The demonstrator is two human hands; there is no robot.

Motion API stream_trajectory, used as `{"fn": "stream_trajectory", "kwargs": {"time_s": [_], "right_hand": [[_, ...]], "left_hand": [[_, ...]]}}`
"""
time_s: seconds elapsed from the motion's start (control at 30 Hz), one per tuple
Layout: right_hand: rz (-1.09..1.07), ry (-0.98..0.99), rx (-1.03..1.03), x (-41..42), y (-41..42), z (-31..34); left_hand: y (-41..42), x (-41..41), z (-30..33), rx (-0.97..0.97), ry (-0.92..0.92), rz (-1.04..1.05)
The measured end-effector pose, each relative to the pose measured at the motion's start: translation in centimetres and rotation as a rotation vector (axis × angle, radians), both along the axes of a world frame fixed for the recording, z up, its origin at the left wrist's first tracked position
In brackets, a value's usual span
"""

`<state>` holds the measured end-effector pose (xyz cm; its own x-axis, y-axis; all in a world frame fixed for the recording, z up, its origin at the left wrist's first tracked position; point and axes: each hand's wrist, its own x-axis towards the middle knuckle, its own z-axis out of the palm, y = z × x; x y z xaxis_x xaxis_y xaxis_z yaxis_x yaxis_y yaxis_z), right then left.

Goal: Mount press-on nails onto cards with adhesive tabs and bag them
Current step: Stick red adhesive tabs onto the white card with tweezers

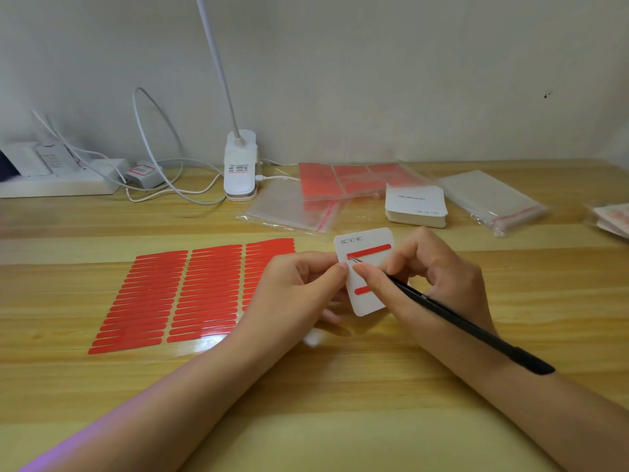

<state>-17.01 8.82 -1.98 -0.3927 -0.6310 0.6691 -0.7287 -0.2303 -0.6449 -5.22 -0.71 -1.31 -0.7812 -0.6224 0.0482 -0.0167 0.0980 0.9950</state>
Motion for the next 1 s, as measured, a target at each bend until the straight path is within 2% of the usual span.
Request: {"fn": "stream_trajectory", "kwargs": {"time_s": [0.23, 1.0], "right_hand": [[-0.02, 0.126, -0.025, -0.16, -0.18, -0.29], [-0.008, 0.212, -0.049, -0.58, -0.33, -0.51]], "left_hand": [[0.03, 0.02, 0.04, 0.002, -0.001, -0.009], [0.32, 0.03, 0.42, -0.009, 0.01, 0.006]]}}
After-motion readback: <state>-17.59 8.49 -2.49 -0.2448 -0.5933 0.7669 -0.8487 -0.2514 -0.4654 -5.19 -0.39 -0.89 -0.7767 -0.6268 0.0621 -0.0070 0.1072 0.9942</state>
